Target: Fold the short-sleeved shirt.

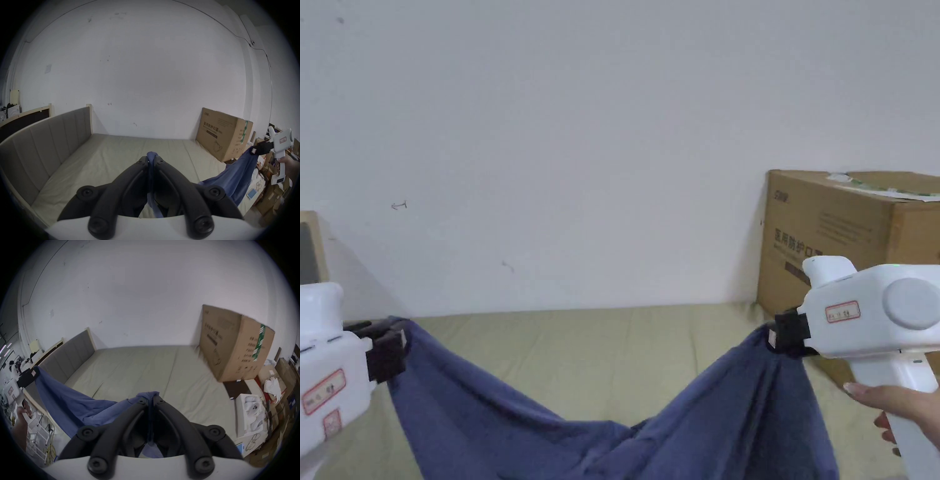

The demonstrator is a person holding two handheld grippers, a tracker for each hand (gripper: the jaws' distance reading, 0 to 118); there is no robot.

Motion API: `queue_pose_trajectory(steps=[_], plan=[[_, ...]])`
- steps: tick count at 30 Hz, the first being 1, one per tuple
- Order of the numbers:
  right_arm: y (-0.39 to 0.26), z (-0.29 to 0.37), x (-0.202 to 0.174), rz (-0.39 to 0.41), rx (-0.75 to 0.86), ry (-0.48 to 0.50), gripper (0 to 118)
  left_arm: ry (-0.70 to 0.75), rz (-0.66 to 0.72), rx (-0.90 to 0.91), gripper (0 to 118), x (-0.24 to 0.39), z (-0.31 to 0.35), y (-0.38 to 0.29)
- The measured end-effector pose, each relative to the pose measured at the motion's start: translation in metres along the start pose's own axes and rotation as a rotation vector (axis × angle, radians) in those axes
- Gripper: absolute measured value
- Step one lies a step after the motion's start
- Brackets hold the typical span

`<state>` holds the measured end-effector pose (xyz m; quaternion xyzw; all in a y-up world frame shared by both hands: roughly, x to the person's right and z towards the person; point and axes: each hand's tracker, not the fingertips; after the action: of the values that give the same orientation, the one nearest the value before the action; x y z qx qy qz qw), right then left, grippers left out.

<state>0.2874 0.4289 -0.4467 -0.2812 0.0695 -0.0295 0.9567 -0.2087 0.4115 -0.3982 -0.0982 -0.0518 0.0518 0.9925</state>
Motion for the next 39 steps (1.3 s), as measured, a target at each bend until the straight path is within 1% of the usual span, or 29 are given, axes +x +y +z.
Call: queue_pose_trajectory(steps=[2,7,8,11,13,15,16,17,18,22,25,28,30,32,33,35,36,39], plan=[[0.018,0.01,0.009,-0.023,0.024,-0.001,3,0.012,0.014,0.009,5,-0.003,-0.002,0.021],[0.059,0.023,0.02,0.011,0.08,-0.085,3,0.078,-0.031,0.028,5,-0.013,-0.019,0.06],[0.068,0.019,0.023,0.006,0.079,-0.106,3,0.092,-0.024,0.025,5,-0.017,-0.026,0.068],[0.09,0.004,0.037,-0.049,0.096,-0.134,3,0.133,0.048,0.016,5,-0.031,-0.046,0.083],[0.102,-0.01,0.043,-0.098,0.096,-0.151,3,0.158,0.073,0.015,5,-0.038,-0.061,0.091],[0.111,-0.028,0.05,-0.135,0.123,-0.133,3,0.183,0.082,0.006,5,-0.042,-0.081,0.092],[0.114,-0.038,0.05,-0.134,0.14,-0.141,3,0.237,0.06,-0.005,5,-0.041,-0.091,0.092],[0.117,-0.049,0.049,-0.117,0.15,-0.149,3,0.266,0.041,-0.001,5,-0.04,-0.101,0.09],[0.12,-0.061,0.048,-0.113,0.154,-0.175,3,0.262,0.035,0.007,5,-0.04,-0.112,0.087],[0.126,-0.11,0.048,-0.146,0.152,-0.21,3,0.271,0.042,-0.02,5,-0.045,-0.158,0.08],[0.121,-0.143,0.047,-0.126,0.136,-0.234,3,0.317,0.015,-0.018,5,-0.046,-0.183,0.065],[0.097,-0.17,0.046,-0.083,0.14,-0.261,3,0.332,-0.007,-0.022,5,-0.047,-0.198,0.032],[0.068,-0.191,0.048,-0.087,0.106,-0.266,3,0.331,0.005,-0.11,5,-0.052,-0.206,-0.005],[0.029,-0.211,0.052,-0.119,0.022,-0.262,3,0.302,0.057,-0.218,5,-0.059,-0.211,-0.045],[0.001,-0.219,0.054,-0.136,-0.014,-0.255,3,0.282,0.087,-0.273,5,-0.064,-0.21,-0.071],[-0.056,-0.238,0.063,-0.151,-0.114,-0.235,3,0.256,0.097,-0.383,5,-0.068,-0.203,-0.124],[-0.088,-0.243,0.066,-0.147,-0.168,-0.231,3,0.244,0.088,-0.454,5,-0.069,-0.198,-0.15],[-0.183,-0.242,0.073,-0.13,-0.344,-0.219,3,0.189,0.12,-0.624,5,-0.074,-0.166,-0.229]])
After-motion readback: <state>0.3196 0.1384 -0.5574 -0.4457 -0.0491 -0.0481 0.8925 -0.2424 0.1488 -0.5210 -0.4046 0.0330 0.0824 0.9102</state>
